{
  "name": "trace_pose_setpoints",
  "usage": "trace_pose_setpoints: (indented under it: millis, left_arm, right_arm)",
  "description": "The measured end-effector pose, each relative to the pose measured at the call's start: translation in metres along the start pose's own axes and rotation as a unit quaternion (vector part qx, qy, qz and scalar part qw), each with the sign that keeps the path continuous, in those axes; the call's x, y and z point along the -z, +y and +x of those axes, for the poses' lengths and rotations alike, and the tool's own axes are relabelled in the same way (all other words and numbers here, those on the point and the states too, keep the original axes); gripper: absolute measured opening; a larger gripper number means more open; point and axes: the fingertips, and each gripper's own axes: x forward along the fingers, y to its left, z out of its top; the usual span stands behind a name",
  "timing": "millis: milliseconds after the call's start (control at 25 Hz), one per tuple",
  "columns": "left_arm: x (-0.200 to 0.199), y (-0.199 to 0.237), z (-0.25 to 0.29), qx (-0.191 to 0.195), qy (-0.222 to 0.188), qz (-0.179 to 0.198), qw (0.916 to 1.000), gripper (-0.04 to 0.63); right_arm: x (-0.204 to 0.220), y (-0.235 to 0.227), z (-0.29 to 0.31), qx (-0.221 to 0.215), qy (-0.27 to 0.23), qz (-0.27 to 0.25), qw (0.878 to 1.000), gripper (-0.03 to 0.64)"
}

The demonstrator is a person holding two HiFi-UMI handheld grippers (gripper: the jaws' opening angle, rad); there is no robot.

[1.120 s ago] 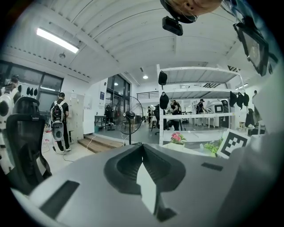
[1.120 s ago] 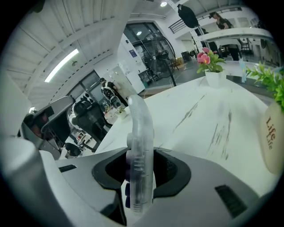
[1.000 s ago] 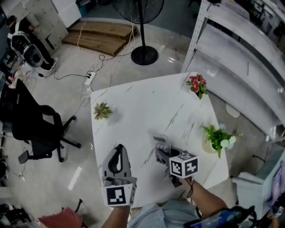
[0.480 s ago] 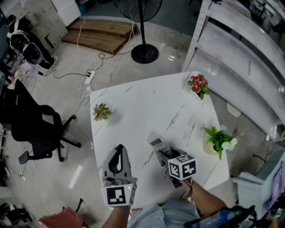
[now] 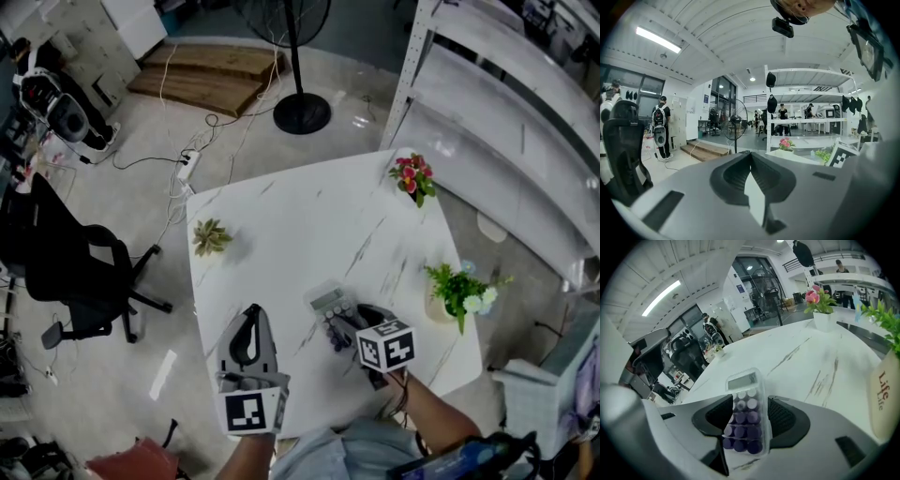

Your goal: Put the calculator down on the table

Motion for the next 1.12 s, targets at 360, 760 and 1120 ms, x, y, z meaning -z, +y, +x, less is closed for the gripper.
trace_pose_setpoints:
  millis: [360, 760, 1120]
  left_arm:
    - [-0.018, -0.009, -0.015, -0.004, -0.016, 0.003, 0.9999, 0.008]
    - [-0.106, -0.014, -0.046, -0.01, -0.088, 0.003, 0.9961, 0.008]
    - [-0.162, -0.022, -0.085, -0.03, -0.148, 0.026, 0.9881, 0.008]
  right_arm:
    - [-0.032, 0.011, -0.026, -0.008, -0.057, -0.027, 0.998, 0.245]
    - [-0.162, 0.111, -0.165, -0.015, -0.291, -0.179, 0.94, 0.111]
    - [-0.181, 0.158, -0.235, -0.026, -0.379, -0.221, 0.898, 0.018]
